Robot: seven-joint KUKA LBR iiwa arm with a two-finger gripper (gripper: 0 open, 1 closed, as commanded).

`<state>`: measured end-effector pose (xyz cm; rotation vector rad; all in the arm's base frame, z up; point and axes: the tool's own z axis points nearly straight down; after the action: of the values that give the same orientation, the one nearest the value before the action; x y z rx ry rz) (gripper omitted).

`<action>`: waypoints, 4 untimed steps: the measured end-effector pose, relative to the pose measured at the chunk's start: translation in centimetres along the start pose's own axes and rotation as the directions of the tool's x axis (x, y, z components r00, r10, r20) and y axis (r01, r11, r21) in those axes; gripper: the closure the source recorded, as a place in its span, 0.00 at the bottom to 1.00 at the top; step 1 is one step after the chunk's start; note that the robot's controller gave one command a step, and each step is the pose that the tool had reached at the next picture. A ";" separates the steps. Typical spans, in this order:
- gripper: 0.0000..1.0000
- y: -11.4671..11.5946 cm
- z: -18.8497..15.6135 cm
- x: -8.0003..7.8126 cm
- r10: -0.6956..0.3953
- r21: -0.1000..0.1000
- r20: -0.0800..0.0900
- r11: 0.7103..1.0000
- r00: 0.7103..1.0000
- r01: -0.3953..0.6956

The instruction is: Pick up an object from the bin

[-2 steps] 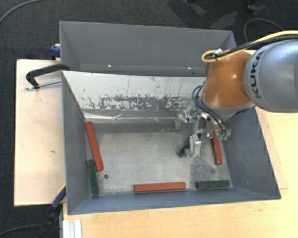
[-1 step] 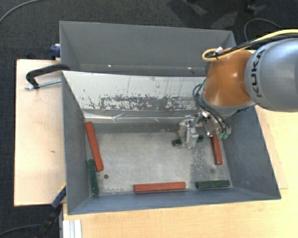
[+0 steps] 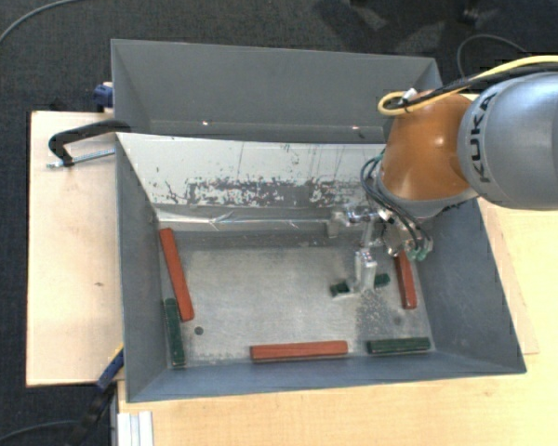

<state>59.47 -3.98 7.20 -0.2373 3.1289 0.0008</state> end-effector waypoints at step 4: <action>0.00 -7.1 0.1 10.7 -0.893 -0.005 0.011 0.450 0.450 0.893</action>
Offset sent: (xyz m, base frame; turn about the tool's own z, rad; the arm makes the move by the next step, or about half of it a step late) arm -0.0595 -0.0093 -0.0020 0.0036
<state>49.93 -12.60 7.07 -1.8399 2.5353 0.0139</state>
